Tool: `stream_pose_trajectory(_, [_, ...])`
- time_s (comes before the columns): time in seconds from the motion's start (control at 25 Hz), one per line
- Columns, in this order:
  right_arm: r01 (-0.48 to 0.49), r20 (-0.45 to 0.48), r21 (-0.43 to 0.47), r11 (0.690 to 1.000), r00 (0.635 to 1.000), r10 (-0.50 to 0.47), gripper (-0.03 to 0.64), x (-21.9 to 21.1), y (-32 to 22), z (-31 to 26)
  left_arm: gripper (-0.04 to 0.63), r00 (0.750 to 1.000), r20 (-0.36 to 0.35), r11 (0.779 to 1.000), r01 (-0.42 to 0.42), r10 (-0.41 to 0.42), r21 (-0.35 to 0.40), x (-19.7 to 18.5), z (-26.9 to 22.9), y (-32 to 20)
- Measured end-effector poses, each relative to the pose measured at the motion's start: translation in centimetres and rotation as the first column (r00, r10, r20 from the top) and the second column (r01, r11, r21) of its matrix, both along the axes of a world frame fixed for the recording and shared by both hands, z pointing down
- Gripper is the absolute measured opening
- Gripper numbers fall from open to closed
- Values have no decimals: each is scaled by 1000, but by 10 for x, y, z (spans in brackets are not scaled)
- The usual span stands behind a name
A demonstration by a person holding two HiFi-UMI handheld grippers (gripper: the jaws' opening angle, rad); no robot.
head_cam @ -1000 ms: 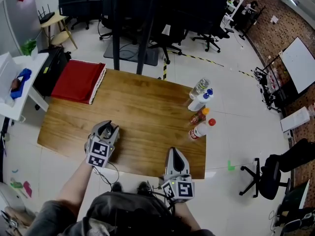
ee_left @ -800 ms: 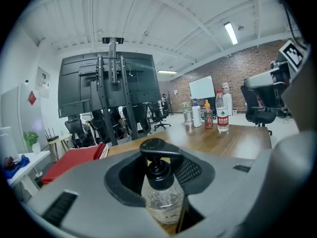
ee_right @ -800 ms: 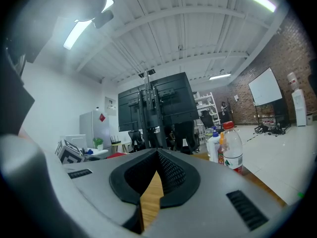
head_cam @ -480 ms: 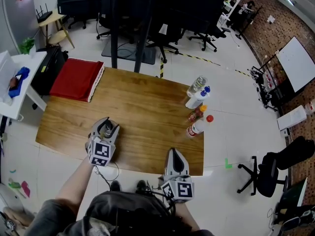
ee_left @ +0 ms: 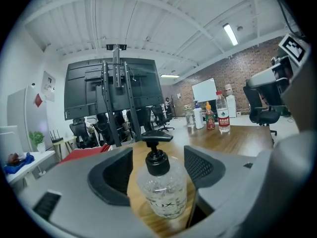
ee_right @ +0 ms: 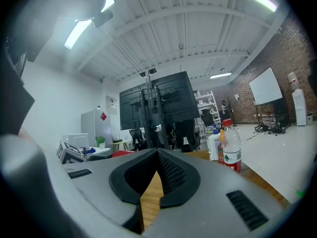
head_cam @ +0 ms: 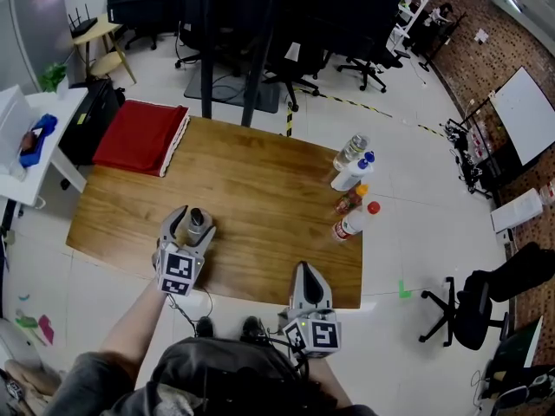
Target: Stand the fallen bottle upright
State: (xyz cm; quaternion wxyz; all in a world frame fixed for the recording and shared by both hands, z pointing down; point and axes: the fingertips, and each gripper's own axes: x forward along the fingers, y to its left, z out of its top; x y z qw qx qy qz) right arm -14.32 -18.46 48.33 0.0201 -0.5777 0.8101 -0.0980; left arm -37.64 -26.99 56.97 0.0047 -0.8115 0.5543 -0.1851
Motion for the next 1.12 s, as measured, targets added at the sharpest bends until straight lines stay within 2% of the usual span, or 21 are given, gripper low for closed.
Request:
stream_pose_trajectory(0.2, [19,1,-7,1000,1000,-19,0,-5,3,3,360,1000,-11,1000,15,-15,-4,-1,3,13])
stream_pose_trajectory(0.36, [33,0,0,999,999,-33,0,-7,5,2,360,997,-58,999,52,-53,-7,-6,-3,27])
stream_pose_trajectory(0.56, [53,-4,14,998,999,-53,0,-9,3,-3,360,990,-117,995,79,-72,54,-7,-37,44])
stream_pose_trajectory(0.68, [63,-4,31,998,998,-63,0,-9,3,-10,354,987,-159,994,53,-37,100,3,-66,57])
stream_pose_trajectory(0.84, [79,-6,59,995,997,-79,0,-14,0,-23,247,981,-188,987,-9,40,159,19,-98,74])
stream_pose_trajectory(1.04, [105,2,89,990,994,-106,0,-20,-2,-31,119,982,-190,979,17,22,202,22,-113,87])
stream_pose_trajectory(1.12, [110,9,94,989,994,-111,0,-20,-3,-34,97,982,-187,980,30,7,196,22,-112,90])
